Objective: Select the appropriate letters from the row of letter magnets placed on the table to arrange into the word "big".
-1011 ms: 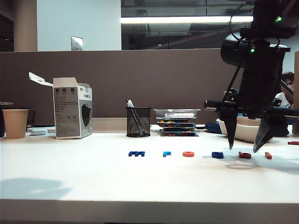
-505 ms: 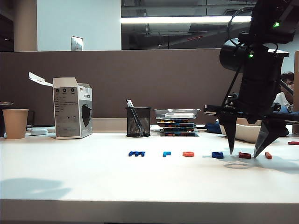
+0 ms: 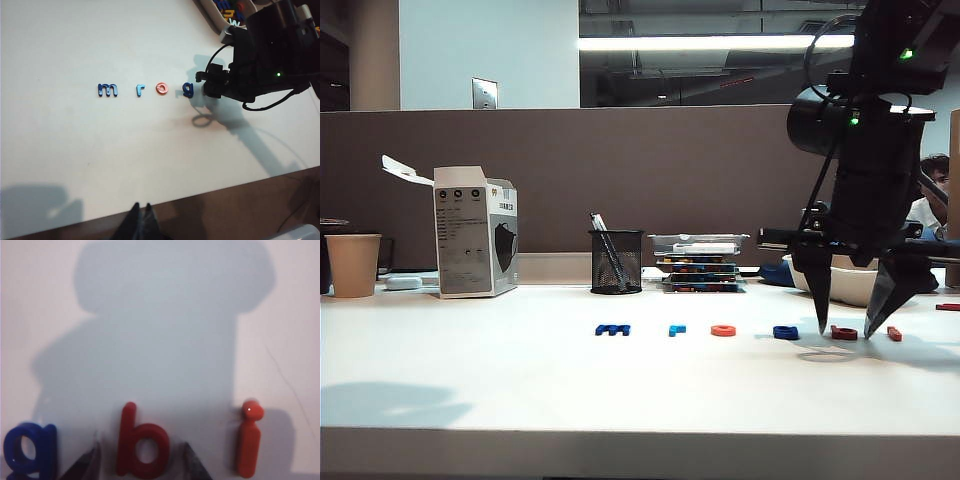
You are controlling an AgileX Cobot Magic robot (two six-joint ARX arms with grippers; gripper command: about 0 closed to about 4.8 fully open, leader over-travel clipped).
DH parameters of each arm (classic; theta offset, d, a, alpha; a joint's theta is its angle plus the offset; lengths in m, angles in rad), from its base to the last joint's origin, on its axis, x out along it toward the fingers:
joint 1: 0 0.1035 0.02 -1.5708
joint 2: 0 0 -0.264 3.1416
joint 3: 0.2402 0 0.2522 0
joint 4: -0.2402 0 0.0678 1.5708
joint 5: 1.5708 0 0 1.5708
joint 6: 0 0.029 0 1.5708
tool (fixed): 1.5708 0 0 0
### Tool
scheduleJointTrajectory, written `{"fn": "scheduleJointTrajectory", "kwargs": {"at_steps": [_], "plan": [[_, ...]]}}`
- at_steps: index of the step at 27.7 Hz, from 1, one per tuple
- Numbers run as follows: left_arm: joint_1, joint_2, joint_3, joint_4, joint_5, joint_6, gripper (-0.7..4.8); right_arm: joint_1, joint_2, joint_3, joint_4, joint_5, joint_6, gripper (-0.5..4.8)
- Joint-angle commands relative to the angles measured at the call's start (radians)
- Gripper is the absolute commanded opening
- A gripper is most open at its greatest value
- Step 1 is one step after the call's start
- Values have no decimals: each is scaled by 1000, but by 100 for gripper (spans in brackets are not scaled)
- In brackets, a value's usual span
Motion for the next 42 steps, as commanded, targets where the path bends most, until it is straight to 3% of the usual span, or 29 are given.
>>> {"fn": "scheduleJointTrajectory", "kwargs": {"at_steps": [1, 3, 12, 16, 33, 42], "plan": [[1, -1, 4, 6, -6, 6, -5, 2, 21, -10, -32, -11, 6, 188], [1, -1, 4, 6, -6, 6, -5, 2, 23, -10, -33, -11, 6, 144], [1, -1, 4, 6, -6, 6, -5, 2, 23, -10, -32, -11, 6, 142], [1, -1, 4, 6, -6, 6, -5, 2, 23, -10, -31, -11, 5, 107], [1, -1, 4, 6, -6, 6, -5, 2, 23, -10, -16, -11, 5, 107], [1, -1, 4, 6, -6, 6, -5, 2, 16, -10, -98, -29, 5, 107]]}}
